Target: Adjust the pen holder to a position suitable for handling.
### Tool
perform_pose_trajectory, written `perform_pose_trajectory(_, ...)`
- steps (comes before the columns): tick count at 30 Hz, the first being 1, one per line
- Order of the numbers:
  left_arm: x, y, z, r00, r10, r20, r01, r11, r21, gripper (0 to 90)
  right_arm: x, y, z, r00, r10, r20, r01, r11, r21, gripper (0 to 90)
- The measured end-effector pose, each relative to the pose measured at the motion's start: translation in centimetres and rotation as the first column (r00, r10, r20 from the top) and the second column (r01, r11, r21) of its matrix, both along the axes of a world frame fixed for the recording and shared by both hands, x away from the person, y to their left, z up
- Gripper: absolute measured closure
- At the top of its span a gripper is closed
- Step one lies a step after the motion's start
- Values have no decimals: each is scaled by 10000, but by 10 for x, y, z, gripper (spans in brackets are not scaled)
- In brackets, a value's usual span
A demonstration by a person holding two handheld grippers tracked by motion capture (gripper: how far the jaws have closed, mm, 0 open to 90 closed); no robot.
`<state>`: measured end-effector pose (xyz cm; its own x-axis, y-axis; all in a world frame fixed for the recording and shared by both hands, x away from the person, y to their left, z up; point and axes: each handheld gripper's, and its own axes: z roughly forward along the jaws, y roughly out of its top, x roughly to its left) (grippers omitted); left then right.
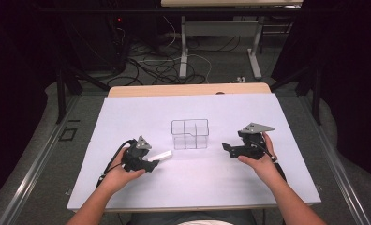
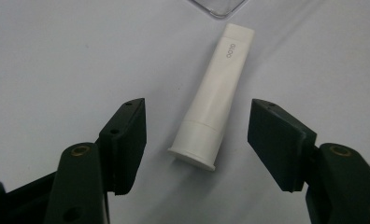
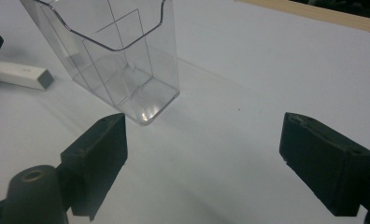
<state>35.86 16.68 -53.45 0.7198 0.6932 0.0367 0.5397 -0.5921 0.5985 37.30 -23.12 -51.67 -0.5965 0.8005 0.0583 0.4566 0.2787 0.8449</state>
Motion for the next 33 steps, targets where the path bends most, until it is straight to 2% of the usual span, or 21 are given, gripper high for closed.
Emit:
perform_pose_trajectory(5, 3, -4, -2, 9999, -112, -103, 113, 9999, 73, 439, 1, 0, -1, 10000, 50, -4, -50, 10000, -5, 150)
perform_pose_trajectory(6, 3, -5, -1, 9997, -213, -156, 217, 9996, 201, 445, 1, 0, -1, 10000, 40, -6, -40, 10000, -17, 150)
perform_pose_trajectory(9, 4, -8, -3, 9991, -333, -267, 337, 9993, 135, 454, 1, 0, -1, 10000, 51, -4, -51, 10000, 3, 150)
perform_pose_trajectory(16, 7, -15, -4, 9974, -592, -411, 604, 9978, 285, 499, 0, 0, -2, 10000, 21, -88, -22, 10000, -12, 151)
perform_pose_trajectory(22, 9, -12, -5, 9957, -740, -562, 761, 9964, 372, 539, 1, -1, -2, 9999, 76, -101, -76, 10000, 18, 151)
perform_pose_trajectory(24, 10, -11, -6, 9961, -731, -488, 750, 9965, 363, 561, 1, -1, -3, 9999, 82, -87, -82, 10000, -14, 151)
perform_pose_trajectory(29, 12, -11, -7, 9934, -950, -642, 993, 9928, 675, 597, 1, 0, -3, 9999, 117, -66, -117, 9999, -46, 151)
perform_pose_trajectory(33, 14, -10, -7, 9914, -1081, -737, 1131, 9913, 675, 616, 1, -1, -3, 9999, 123, -91, -124, 9999, -69, 151)
